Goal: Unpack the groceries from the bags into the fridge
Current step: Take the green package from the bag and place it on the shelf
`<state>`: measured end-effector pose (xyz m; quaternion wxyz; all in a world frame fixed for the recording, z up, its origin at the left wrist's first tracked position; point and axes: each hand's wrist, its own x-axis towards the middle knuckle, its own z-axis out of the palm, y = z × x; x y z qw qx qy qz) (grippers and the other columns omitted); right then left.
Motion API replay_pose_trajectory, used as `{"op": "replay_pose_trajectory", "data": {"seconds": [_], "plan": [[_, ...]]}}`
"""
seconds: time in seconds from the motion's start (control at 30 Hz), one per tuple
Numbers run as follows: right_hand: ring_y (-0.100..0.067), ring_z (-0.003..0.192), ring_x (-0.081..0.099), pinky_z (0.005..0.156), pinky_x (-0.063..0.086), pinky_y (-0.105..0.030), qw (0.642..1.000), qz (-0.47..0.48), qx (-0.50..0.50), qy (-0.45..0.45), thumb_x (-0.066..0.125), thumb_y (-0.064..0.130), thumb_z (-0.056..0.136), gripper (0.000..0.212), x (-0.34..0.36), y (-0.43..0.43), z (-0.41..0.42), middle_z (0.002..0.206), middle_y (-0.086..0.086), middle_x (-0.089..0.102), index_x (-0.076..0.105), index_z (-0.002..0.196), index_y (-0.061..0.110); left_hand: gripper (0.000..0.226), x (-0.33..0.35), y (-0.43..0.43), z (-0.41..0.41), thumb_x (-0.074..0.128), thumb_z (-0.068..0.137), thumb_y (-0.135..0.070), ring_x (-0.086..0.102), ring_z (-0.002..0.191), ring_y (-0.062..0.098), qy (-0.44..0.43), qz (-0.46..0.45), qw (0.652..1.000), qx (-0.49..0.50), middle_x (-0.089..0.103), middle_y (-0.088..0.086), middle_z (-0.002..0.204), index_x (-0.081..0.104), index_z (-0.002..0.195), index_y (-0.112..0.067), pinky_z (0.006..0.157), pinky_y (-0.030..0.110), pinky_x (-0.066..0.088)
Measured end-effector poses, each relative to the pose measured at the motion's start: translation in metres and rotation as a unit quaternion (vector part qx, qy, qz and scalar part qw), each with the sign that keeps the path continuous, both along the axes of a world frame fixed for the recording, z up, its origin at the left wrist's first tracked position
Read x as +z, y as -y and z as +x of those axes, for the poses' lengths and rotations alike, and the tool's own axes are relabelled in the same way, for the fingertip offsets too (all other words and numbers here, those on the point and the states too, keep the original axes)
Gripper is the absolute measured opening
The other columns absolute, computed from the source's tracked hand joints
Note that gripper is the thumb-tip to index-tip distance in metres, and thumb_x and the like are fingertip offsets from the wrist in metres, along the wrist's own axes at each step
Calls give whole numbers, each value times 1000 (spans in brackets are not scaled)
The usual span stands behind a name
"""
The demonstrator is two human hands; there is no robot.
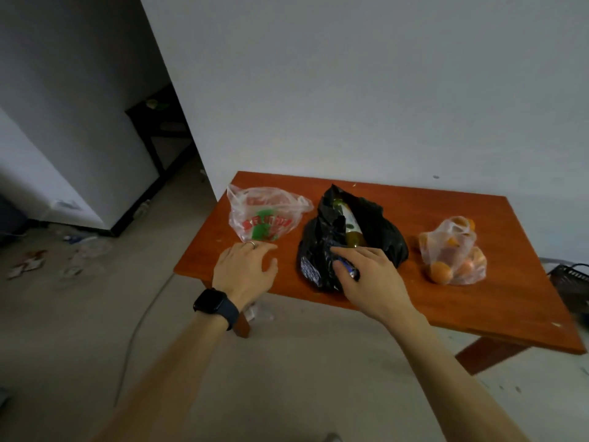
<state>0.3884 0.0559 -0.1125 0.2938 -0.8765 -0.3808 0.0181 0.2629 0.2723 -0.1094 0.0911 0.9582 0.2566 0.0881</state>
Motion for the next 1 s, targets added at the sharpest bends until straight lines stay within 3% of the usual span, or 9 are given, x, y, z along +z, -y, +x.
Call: {"op": "replay_pose_trajectory", "data": {"seconds": [0.3, 0.63, 0.77, 0.9, 1.0], "plan": [[-26, 128, 48, 99, 47, -41, 997, -55, 45, -12, 47, 40, 102, 36, -21, -120, 97, 129, 7, 65, 60, 135, 31, 35, -12, -99, 93, 51, 96, -41, 59, 107, 19, -11, -13, 1000, 17, 66, -5, 121, 61, 128, -33, 84, 36, 51], [-26, 132, 45, 101, 47, -48, 990, -127, 9, -67, 47, 41, 102, 37, -85, -261, 185, 134, 7, 62, 60, 135, 30, 37, -84, -260, 225, 46, 98, -39, 54, 121, 20, -129, -6, 987, -99, 61, -5, 131, 57, 132, -33, 103, 41, 40], [-30, 133, 43, 102, 45, -52, 978, -176, 2, -110, 42, 42, 102, 39, -102, -319, 214, 136, 6, 60, 54, 139, 36, 34, -114, -321, 277, 44, 99, -34, 55, 118, 22, -176, -7, 971, -161, 64, -1, 126, 61, 128, -28, 100, 38, 45], [-29, 130, 49, 106, 41, -43, 970, -207, -2, -128, 36, 39, 103, 40, -116, -375, 243, 134, 2, 63, 61, 133, 31, 35, -143, -357, 317, 42, 102, -32, 56, 113, 26, -254, -40, 949, -182, 59, 7, 129, 58, 129, -17, 87, 40, 54], [-30, 133, 45, 109, 39, -45, 958, -243, -18, -149, 35, 39, 98, 45, -140, -406, 257, 138, 0, 58, 56, 137, 27, 31, -166, -366, 329, 46, 100, -33, 61, 83, 23, -284, -52, 943, -163, 66, 6, 108, 62, 121, -15, 59, 34, 53]]}}
